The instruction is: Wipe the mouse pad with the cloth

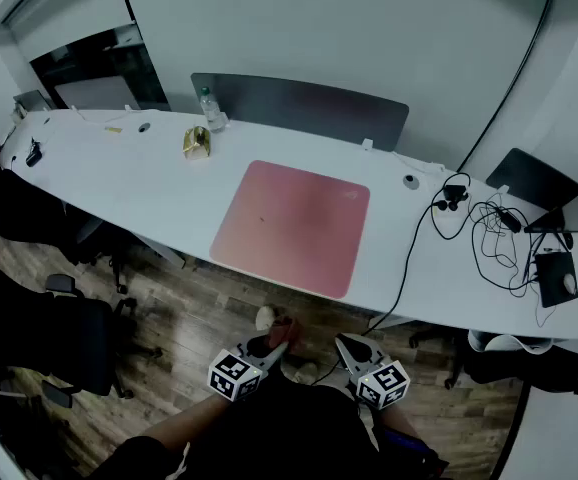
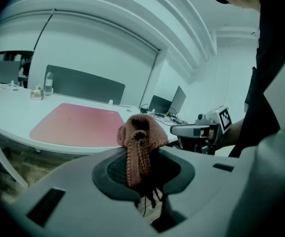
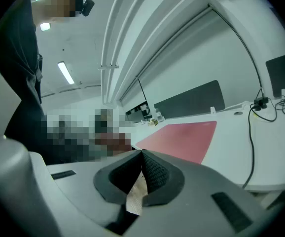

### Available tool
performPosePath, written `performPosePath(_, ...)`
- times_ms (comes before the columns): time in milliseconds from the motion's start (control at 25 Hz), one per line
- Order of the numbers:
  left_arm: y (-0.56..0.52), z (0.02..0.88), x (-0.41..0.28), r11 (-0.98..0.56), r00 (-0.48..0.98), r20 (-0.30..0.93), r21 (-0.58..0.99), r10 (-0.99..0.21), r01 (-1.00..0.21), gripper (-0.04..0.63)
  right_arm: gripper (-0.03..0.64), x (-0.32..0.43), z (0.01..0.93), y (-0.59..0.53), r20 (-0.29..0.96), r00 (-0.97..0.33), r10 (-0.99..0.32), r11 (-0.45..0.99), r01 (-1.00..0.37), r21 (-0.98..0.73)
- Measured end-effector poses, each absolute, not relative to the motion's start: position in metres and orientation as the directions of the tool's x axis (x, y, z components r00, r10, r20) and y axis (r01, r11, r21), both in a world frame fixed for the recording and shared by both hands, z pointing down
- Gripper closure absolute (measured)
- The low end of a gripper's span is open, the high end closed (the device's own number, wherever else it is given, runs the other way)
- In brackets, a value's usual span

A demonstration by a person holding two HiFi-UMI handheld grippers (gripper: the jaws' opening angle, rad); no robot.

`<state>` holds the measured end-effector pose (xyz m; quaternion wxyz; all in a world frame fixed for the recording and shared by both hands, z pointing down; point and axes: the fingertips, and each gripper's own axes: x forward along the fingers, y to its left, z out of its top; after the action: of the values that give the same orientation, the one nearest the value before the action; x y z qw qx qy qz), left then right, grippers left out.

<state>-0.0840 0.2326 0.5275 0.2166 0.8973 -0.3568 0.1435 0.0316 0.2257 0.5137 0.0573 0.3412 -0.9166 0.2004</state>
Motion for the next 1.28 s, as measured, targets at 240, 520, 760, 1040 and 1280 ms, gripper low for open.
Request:
performPosePath(240, 0.246, 0.527, -0.091, -0.649, 0.700, 0.411, 0.282, -0.584, -0.707, 0.506, 0.592, 0.029, 0.509, 0.238, 0.235, -0.763, -0.602, 0.700, -0.646, -0.306)
performPosePath(520, 0.240, 0.524, -0.081, -0.668, 0.719, 0.389, 0.282, -0.576, -0.689, 0.508, 0.592, 0.033, 0.504, 0.237, 0.218, -0.750, -0.625, 0.691, -0.661, -0.293)
performPosePath(760, 0.223, 0.532, -0.058, -0.703, 0.750, 0.392, 0.288, -0.532, -0.650, 0.508, 0.592, 0.051, 0.505, 0.230, 0.207, -0.718, -0.664, 0.656, -0.693, -0.299)
performPosePath(1040, 0.185, 0.534, -0.024, -0.730, 0.776, 0.394, 0.299, -0.491, -0.614, 0.506, 0.592, 0.078, 0.505, 0.212, 0.219, -0.676, -0.704, 0.612, -0.733, -0.297)
performPosePath(1280, 0.160, 0.548, 0.008, -0.758, 0.794, 0.419, 0.299, -0.441, -0.579, 0.506, 0.592, 0.094, 0.507, 0.196, 0.224, -0.653, -0.723, 0.588, -0.752, -0.298)
